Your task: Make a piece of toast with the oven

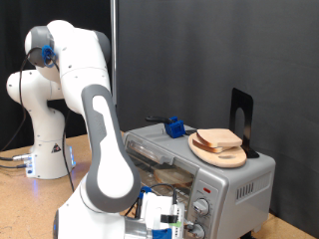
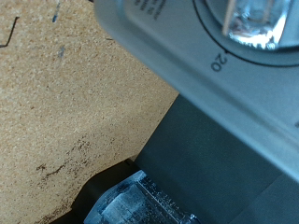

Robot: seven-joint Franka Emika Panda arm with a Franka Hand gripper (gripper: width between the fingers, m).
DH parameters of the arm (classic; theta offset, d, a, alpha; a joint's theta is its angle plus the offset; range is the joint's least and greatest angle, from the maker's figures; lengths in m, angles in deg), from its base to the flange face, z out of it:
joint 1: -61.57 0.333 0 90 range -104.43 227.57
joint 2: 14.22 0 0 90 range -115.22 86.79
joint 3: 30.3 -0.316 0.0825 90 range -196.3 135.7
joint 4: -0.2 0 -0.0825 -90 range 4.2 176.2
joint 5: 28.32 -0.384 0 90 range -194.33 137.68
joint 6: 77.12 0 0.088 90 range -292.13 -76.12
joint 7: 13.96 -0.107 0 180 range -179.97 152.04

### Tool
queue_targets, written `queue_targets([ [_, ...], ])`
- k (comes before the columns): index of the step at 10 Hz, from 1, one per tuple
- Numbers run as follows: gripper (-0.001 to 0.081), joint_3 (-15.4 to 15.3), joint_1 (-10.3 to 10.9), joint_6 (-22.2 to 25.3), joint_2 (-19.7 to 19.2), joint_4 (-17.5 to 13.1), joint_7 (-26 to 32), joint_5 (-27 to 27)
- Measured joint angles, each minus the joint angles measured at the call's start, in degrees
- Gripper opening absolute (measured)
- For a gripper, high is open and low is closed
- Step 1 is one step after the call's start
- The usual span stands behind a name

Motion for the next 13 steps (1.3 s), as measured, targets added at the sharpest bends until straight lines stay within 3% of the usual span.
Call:
queue_targets([
  [5,0.0795,0.0,0.0,-0.2,-0.1,-0.1,-2.6,0.7],
  [13,0.0795,0.0,0.0,0.5,-0.1,0.8,-1.8,2.7],
])
